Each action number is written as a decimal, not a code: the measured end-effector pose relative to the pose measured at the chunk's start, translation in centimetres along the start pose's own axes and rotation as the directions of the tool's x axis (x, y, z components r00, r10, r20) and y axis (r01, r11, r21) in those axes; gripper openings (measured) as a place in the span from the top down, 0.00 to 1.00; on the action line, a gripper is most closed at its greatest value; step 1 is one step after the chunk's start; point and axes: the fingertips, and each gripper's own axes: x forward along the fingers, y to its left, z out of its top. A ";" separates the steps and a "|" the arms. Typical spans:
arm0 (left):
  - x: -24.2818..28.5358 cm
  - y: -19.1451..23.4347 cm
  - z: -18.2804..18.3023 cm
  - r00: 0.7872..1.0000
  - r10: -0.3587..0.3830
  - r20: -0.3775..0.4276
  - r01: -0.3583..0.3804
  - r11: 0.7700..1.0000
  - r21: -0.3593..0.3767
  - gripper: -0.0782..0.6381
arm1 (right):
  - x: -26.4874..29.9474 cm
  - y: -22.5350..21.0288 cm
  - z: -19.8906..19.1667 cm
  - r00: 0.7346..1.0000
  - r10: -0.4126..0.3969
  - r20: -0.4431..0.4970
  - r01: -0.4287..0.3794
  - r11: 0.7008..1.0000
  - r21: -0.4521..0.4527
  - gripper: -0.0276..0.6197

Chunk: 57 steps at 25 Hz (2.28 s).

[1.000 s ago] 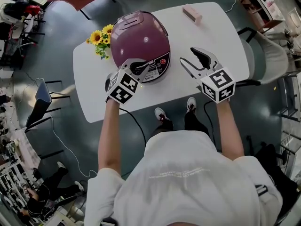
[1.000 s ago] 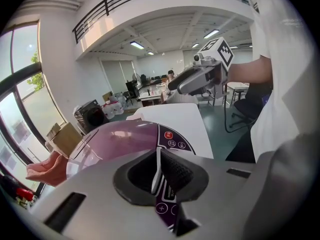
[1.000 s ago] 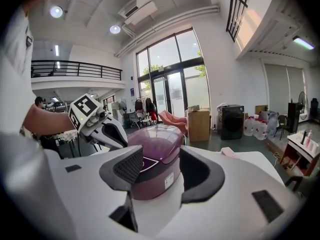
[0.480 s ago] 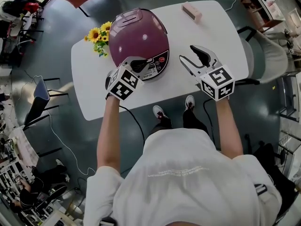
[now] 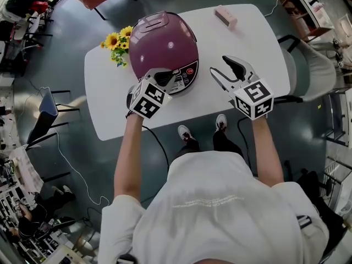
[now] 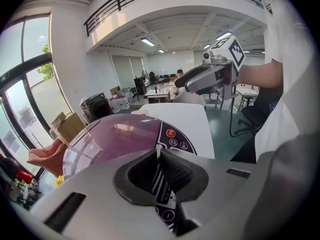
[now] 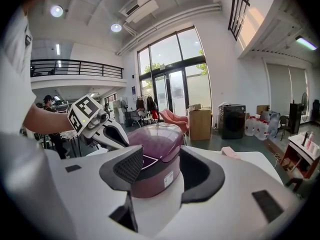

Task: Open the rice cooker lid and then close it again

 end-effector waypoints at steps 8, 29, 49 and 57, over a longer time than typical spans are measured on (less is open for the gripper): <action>0.2 0.0 -0.2 0.999 0.020 -0.035 -0.019 1.000 0.014 0.84 | 0.1 0.1 0.0 1.000 0.014 -0.006 -0.014 1.000 -0.010 0.61; 0.5 -0.1 0.0 0.993 0.097 -0.068 -0.097 0.995 0.010 0.84 | 0.3 -0.2 2.4 0.997 0.067 0.023 -0.066 0.996 -0.067 0.61; -2.7 3.1 1.7 0.943 0.234 0.235 -0.173 0.952 -0.253 0.84 | 0.2 -0.9 7.4 0.991 0.084 0.101 -0.067 0.984 -0.164 0.61; -11.4 8.6 3.1 0.800 0.478 0.363 -0.300 0.842 -0.448 0.83 | 0.2 -0.1 10.7 0.985 0.099 0.143 -0.064 0.971 -0.232 0.61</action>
